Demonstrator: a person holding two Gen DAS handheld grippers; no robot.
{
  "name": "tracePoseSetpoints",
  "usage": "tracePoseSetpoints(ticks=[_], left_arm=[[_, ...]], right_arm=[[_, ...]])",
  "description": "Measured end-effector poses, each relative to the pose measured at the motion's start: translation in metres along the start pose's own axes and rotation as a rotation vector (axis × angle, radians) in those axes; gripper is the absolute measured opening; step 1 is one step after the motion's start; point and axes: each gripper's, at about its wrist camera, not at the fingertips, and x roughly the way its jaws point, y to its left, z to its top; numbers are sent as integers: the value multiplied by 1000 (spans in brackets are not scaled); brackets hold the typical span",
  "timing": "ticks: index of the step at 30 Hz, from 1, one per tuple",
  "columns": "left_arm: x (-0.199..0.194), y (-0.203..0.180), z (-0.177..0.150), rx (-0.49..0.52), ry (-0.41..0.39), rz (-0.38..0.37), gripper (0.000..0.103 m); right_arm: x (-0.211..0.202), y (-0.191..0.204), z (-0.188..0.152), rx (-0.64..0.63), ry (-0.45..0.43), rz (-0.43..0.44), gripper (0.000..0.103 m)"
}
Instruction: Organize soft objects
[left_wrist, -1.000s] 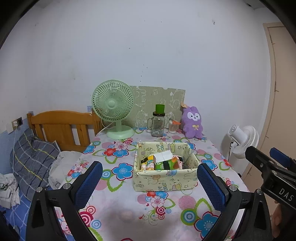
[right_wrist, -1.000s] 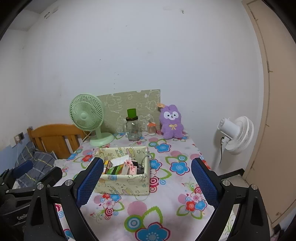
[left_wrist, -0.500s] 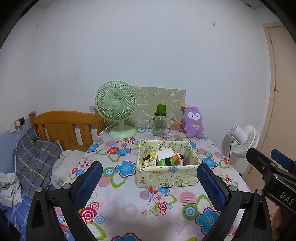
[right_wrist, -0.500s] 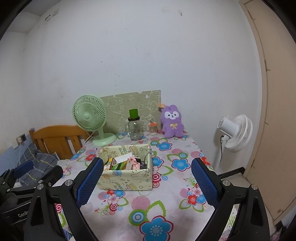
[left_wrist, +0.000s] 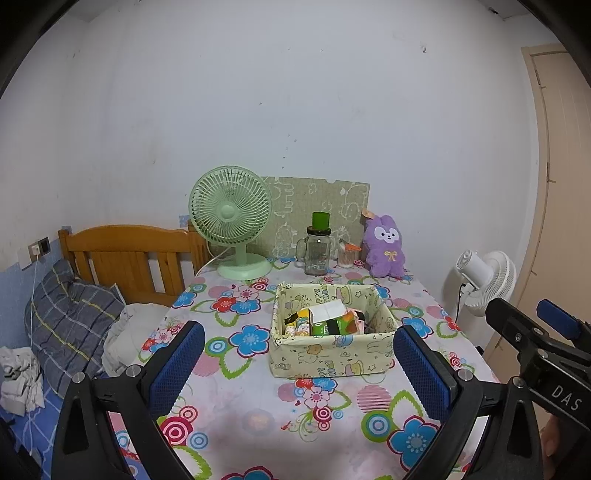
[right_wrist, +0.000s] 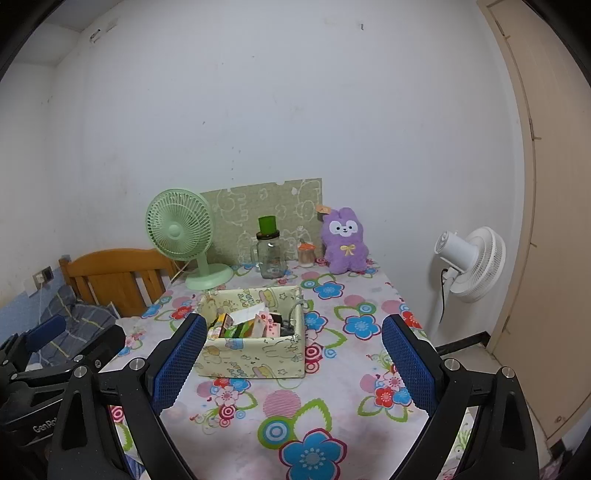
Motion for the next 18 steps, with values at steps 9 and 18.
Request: tracePoseSetpoints(ticks=[9, 18], left_arm=[[0, -3, 1, 6, -4, 11, 103], [-2, -2, 1, 6, -6, 12, 103]], right_arm=[[2, -4, 1, 18, 3, 2, 97], [2, -5, 1, 20, 3, 4, 97]])
